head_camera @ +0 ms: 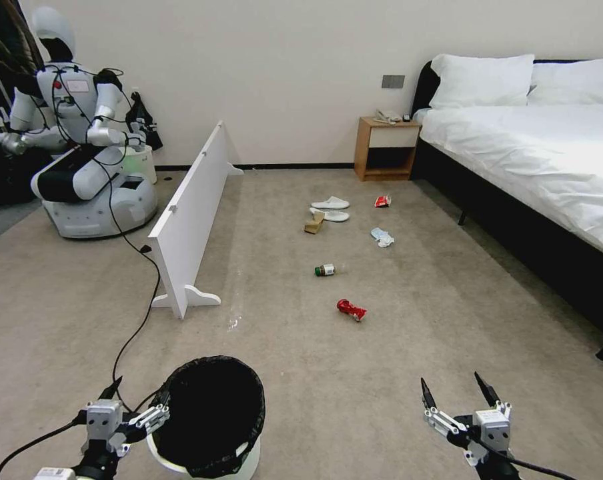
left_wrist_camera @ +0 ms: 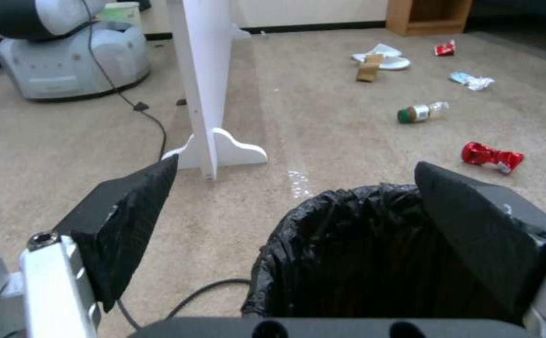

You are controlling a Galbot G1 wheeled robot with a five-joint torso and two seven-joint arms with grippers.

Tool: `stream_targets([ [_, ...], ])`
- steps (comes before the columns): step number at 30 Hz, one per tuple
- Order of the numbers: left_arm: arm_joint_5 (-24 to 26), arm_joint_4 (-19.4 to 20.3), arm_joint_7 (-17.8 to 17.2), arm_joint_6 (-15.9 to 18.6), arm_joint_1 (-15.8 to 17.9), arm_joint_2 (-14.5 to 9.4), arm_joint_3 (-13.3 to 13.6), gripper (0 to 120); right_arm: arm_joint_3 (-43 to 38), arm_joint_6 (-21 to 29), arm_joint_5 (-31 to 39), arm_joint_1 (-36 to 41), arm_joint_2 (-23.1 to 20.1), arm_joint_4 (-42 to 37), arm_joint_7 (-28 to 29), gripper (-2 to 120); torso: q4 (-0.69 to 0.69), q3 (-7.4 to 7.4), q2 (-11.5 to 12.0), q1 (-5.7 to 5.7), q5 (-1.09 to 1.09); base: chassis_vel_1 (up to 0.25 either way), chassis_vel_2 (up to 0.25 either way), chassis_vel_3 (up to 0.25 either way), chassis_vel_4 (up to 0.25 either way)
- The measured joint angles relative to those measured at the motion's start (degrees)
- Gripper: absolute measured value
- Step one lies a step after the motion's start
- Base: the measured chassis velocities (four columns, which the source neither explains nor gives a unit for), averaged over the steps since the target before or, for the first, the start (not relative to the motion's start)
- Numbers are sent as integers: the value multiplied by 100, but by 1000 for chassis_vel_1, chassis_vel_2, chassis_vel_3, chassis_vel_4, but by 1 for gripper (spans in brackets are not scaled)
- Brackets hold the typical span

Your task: Pick up the trash bin, then pick up the garbage from the floor and place it into the trash bin.

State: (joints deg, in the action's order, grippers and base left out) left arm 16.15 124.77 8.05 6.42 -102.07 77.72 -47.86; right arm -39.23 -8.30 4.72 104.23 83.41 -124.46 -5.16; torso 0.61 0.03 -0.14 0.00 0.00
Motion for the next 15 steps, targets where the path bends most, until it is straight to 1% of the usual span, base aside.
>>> stream_targets([
  [2, 0, 0, -35, -8, 1, -6, 0, 100, 0, 0, 0, 0, -2, 0, 0, 100, 0, 0, 0, 0, 0, 0, 0, 0, 0],
  [6, -77, -34, -80, -158, 50, -26, 0, 100, 0, 0, 0, 0, -5, 0, 0, 100, 0, 0, 0, 0, 0, 0, 0, 0, 0],
  [10, -73, -29, -80, -159, 67, -48, 1, 100, 0, -4, 0, -1, -5, 6, 0, 100, 0, 0, 0, 0, 0, 0, 0, 0, 0],
  [11, -81, -21, -103, -90, 88, -64, 2, 100, 1, -9, 0, -1, -6, 15, 0, 100, 0, 0, 0, 0, 0, 0, 0, 0, 0],
  [12, -49, -7, -140, 65, 114, -81, 4, 100, 1, -11, 1, -1, -8, 21, 0, 100, -1, 0, 0, 0, 0, 0, 0, 0, 0],
  [13, -49, -7, -140, 65, 114, -81, 4, 100, 1, -11, 1, -1, -8, 21, 0, 100, -1, 0, 0, 0, 0, 0, 0, 0, 0],
  [15, 180, 23, -264, 622, 235, -147, -13, 100, 1, -15, 3, -3, -14, 27, 0, 100, 0, 0, 0, 0, 0, 0, 0, 0, 0],
])
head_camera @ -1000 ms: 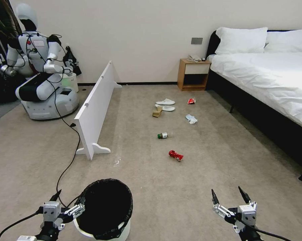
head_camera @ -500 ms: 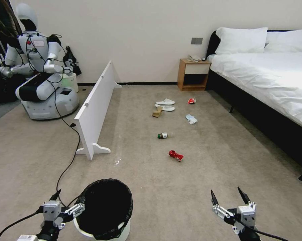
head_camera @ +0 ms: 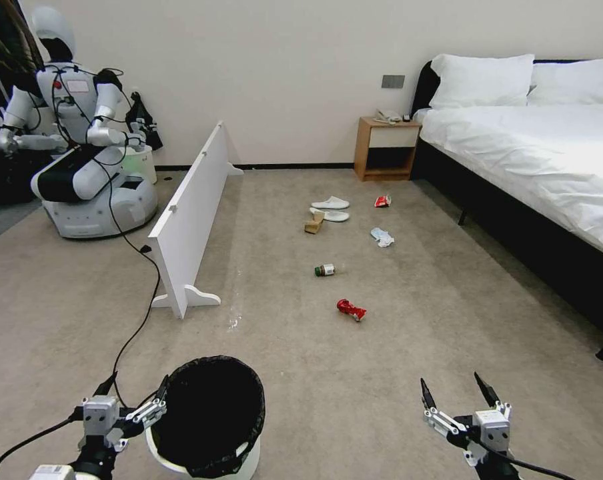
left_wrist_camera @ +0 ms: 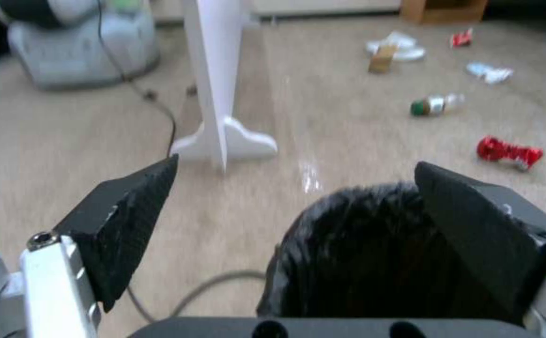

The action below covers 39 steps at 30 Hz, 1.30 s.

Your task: Pick up the trash bin, then pick up the garbage from the floor and place it into the trash bin.

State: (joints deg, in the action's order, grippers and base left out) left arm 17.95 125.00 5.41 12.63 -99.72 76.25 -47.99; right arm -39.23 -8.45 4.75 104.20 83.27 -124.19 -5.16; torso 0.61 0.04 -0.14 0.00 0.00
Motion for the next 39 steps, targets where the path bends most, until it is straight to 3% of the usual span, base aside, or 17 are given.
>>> stream_targets([
  [1, 107, -6, -62, 201, 59, -35, -12, 100, 1, -1, 0, -2, -2, 4, 0, 100, 0, 0, 0, 0, 0, 0, 0, 0, 0],
  [5, 187, -88, -121, 465, 160, -97, -22, 100, 11, -2, 0, -2, -2, 15, 0, 100, 0, 0, 0, 0, 0, 0, 0, 0, 0],
  [8, 268, -340, -170, 995, 358, -205, 5, 100, 29, -5, -4, 6, -2, 28, 0, 100, 0, 0, 0, 0, -1, 0, 0, 0, 0],
  [12, 320, -417, -173, 1306, 414, -237, 46, 100, 29, -7, -6, 12, -3, 31, 0, 100, 0, 0, 0, 0, 0, 0, 0, 0, 0],
  [14, 373, -472, -173, 1640, 479, -261, 82, 100, 22, -9, -7, 14, -10, 33, 0, 100, 0, 0, 0, 0, 0, 0, 0, 0, 0],
  [18, 528, -552, -184, 1900, 565, -296, 110, 100, 36, -10, -8, 14, -18, 48, 1, 100, 0, 0, 0, 0, 0, 0, 0, 0, 0],
  [24, 823, -676, -253, 2199, 722, -329, 194, 100, 112, -10, -19, -6, -38, 118, 2, 100, 0, 0, 0, 0, 0, 0, 0, 0, 0],
  [31, 738, -783, -289, 2383, 839, -381, 327, 100, 173, -3, -21, -37, -66, 172, 3, 100, 0, 0, 0, 0, 0, 0, 0, 0, 0],
  [39, 556, -943, -310, 2475, 941, -392, 439, 77, 195, 13, -17, -61, -90, 210, 6, 100, 0, 0, 0, 0, 0, 0, 0, 0, 0],
])
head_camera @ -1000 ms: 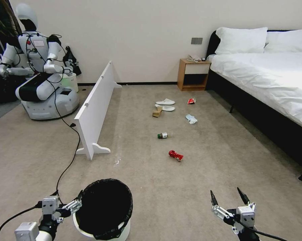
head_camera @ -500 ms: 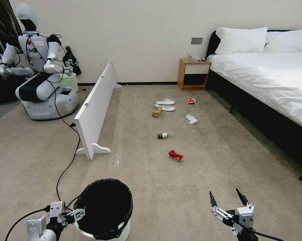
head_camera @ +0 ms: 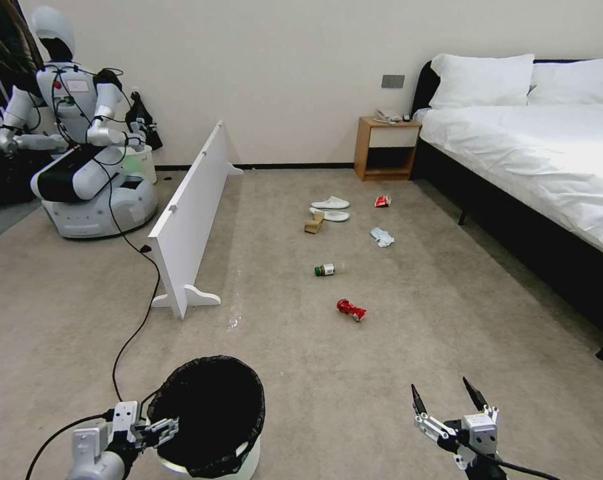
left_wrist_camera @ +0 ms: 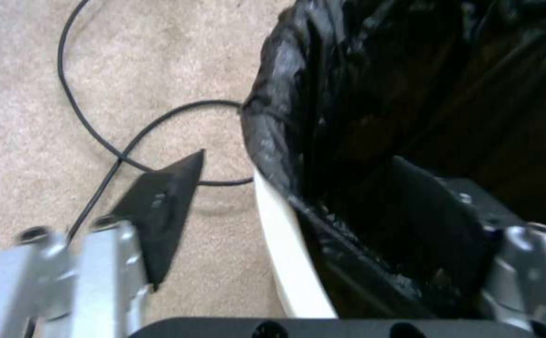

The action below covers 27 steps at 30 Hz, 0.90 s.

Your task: Pick up the trash bin, then pick up the garbage from the floor and place it into the trash bin.

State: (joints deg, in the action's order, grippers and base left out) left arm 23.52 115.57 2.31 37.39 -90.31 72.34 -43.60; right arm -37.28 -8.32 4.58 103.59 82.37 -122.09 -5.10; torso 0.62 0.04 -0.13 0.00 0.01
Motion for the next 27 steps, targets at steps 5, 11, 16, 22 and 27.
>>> stream_targets([
  [5, -27, -132, 9, 6, 59, -7, 24, 54, 0, 14, 15, -14, -8, 9, 2, 100, 0, 0, 0, 0, -1, 0, 0, 0, 0],
  [11, -5, -167, 16, 6, 101, -16, 24, 36, 8, 31, 17, -29, -5, 25, 5, 100, 0, 0, 0, 0, 0, 0, 0, 0, 0],
  [16, 4, -206, 19, 6, 114, -16, 50, 16, 12, 38, 15, -33, 3, 32, 6, 100, 0, 0, 0, 0, 0, 0, 0, 0, 0],
  [22, 19, -192, 52, -43, 112, 14, 66, 6, 6, 36, 9, -30, 4, 45, 12, 100, 1, -1, 0, 0, -1, 0, 0, 0, 0],
  [27, 87, -59, 65, -209, 61, 105, -14, 5, 38, 16, -64, -38, 19, 51, 209, 100, 0, 0, 0, 0, 0, 0, 0, 0, 0],
])
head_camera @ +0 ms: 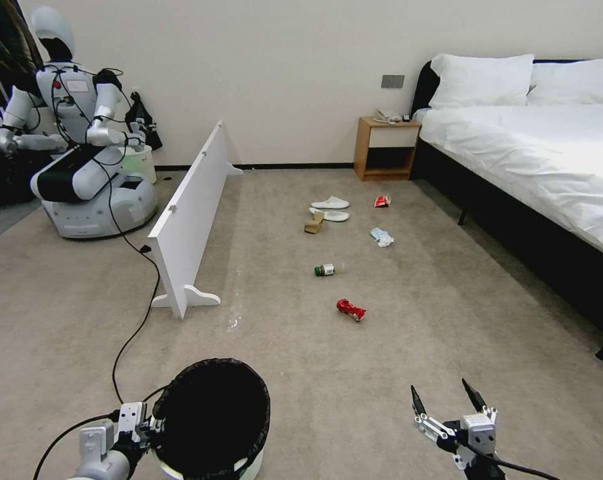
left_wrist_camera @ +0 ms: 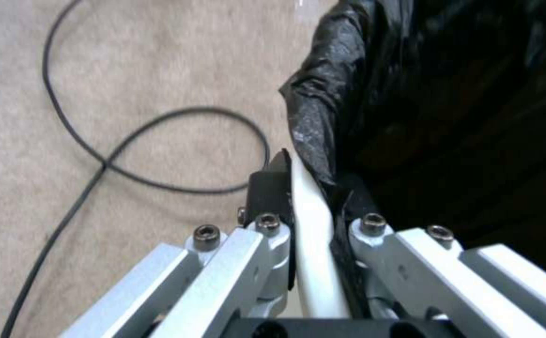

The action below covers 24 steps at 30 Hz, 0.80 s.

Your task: Pick up the trash bin, then pick up the garbage from the floor and place it into the trash bin.

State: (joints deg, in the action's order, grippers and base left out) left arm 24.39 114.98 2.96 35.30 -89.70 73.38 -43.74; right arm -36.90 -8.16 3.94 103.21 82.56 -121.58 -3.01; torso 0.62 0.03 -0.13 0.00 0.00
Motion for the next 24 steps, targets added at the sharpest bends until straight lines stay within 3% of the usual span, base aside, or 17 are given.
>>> stream_targets([
  [6, 55, 339, -8, -172, -160, 233, -234, 5, -9, -41, -91, 72, 9, 3, 321, 100, 0, 0, 0, 0, 0, 0, 0, 0, 0],
  [11, 97, 963, -8, -268, -513, 459, -417, 5, -106, -83, 57, 98, -15, 95, 376, 100, -1, 0, 0, 0, 0, 0, 0, 0, 0],
  [19, 178, 1632, -41, -288, -695, 613, -402, 5, -196, -329, 128, 174, 97, 325, 298, 100, 1, 0, 0, 0, 1, 0, 0, 0, 0],
  [24, 161, 1719, -27, -289, -797, 677, -317, 5, -243, -400, 126, 172, 149, 373, 272, 100, 0, 0, 0, 0, -1, 0, 0, 0, 0],
])
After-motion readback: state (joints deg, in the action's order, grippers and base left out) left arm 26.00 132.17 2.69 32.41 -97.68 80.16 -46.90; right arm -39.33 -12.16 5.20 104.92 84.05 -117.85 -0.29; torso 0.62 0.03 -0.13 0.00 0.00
